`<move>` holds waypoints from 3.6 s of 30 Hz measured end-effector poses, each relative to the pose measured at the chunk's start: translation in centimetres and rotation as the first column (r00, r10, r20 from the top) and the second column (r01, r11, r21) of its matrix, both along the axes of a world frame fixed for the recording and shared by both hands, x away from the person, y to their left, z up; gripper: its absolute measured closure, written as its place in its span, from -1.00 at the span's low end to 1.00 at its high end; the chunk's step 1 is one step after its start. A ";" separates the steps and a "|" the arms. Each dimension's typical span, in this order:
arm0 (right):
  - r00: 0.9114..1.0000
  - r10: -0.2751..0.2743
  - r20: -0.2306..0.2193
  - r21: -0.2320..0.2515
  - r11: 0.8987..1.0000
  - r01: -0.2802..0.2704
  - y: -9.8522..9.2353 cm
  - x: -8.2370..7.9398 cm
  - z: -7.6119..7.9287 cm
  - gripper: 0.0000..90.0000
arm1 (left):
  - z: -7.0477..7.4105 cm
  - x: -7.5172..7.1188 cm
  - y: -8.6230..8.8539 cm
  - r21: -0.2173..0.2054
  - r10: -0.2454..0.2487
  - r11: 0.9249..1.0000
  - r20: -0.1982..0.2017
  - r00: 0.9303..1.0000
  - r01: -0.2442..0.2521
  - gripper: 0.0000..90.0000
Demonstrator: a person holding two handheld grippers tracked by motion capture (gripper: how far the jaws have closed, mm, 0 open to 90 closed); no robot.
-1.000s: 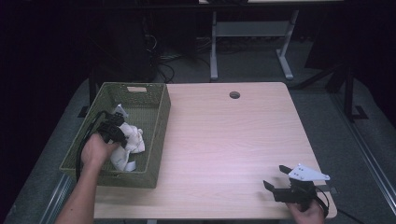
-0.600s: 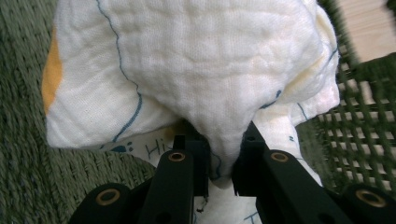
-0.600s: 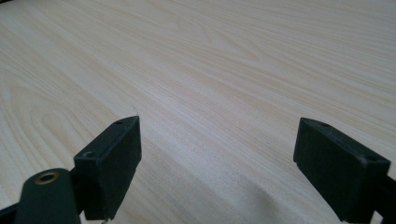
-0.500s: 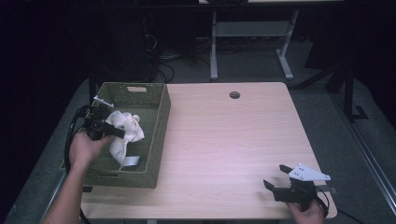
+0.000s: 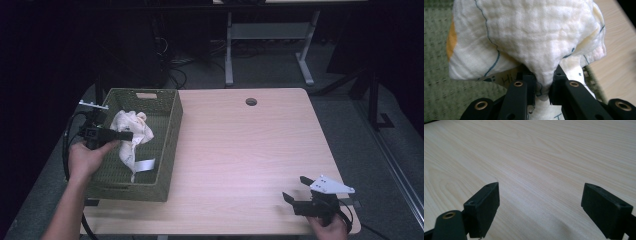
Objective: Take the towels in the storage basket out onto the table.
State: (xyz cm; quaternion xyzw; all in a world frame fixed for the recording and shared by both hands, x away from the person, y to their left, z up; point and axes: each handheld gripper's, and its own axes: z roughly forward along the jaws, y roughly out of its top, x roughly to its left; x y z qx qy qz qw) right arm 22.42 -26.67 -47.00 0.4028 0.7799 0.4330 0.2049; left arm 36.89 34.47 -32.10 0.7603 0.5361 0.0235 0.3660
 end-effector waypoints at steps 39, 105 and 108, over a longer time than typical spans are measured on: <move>1.000 -0.007 0.009 0.005 1.000 0.007 -0.4 0.0 0.2 -0.67 | 3.3 -0.7 -0.3 -0.288 -0.071 0.954 0.057 0.996 0.085 0.73; 1.000 -0.015 0.017 0.022 1.000 0.014 -0.8 -0.1 0.4 -0.68 | 2.1 3.2 -18.3 -0.329 -0.344 0.883 0.033 0.939 0.335 0.73; 1.000 -0.015 0.017 0.025 1.000 0.014 -0.8 -0.1 0.5 -0.68 | 1.5 3.4 -19.4 -0.331 -0.350 0.881 0.026 0.937 0.338 0.73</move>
